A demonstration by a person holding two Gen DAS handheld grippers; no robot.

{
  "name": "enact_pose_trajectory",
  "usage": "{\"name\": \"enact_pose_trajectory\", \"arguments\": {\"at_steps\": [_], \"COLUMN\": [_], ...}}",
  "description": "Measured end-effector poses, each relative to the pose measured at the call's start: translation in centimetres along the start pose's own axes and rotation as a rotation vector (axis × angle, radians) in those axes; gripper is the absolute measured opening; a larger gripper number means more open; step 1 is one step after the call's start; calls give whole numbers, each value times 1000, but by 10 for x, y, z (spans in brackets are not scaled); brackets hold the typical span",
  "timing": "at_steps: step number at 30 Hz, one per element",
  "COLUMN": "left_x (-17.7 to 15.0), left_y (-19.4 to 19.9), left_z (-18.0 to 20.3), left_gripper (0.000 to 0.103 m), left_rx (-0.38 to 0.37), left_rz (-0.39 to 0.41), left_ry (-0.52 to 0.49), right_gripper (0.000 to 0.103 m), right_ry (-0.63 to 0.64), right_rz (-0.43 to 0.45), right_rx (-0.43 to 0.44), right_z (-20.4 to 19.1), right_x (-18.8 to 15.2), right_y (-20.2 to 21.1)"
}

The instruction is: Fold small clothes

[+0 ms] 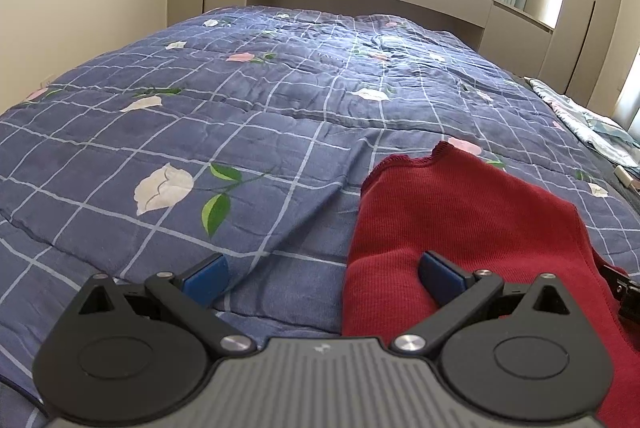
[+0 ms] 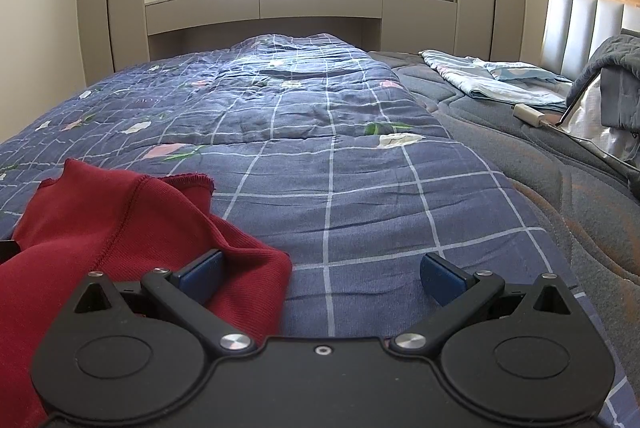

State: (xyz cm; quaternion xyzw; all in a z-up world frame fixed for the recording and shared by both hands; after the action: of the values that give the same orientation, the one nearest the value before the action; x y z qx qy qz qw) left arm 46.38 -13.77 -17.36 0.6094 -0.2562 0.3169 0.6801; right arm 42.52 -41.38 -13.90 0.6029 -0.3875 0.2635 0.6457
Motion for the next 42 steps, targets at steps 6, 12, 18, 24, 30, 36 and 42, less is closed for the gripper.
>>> {"name": "enact_pose_trajectory", "arguments": {"at_steps": [6,12,18,24,30,36,42], "left_x": [4,16,-9,-23,-14,-18,-22], "left_y": [1,31,44,41,50,40,31], "left_z": [-8,-17,-7,-13,-12,-6,-4], "left_gripper": [102,103,102,103,103,103,103], "left_rx": [-65,-131,-244,-258,-342,-448,-462], "left_rz": [-32,-22,-101,-102,-115,-203,-219], "left_ry": [62,101,-15,10,2,0,23], "right_gripper": [102,102,102,102,102,102,100], "right_ry": [-47,-265,-295,-255,-299,-349,-336], "right_rz": [15,74,-22,-20,25,-11,-13], "right_rx": [27,145,257,238,326,420,461], "right_z": [6,25,8,0,1,-5,-15], "right_x": [3,6,-22,-40,-36,-40,-39], "right_y": [7,49,67,77,88,84,86]}}
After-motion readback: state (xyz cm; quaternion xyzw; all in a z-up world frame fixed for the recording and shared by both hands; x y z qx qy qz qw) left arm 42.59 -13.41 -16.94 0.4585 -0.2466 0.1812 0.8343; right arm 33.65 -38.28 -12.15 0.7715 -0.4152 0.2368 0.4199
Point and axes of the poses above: each gripper's, at about its wrist camera, not at the fingertips, and y roughly against the way its jaws point, z to its right, x to its top, the point moved 7 cm from there along -y, roughly the way its jaws point, and after that the axes turned 1 degree about -y, right-handed, at the moved point
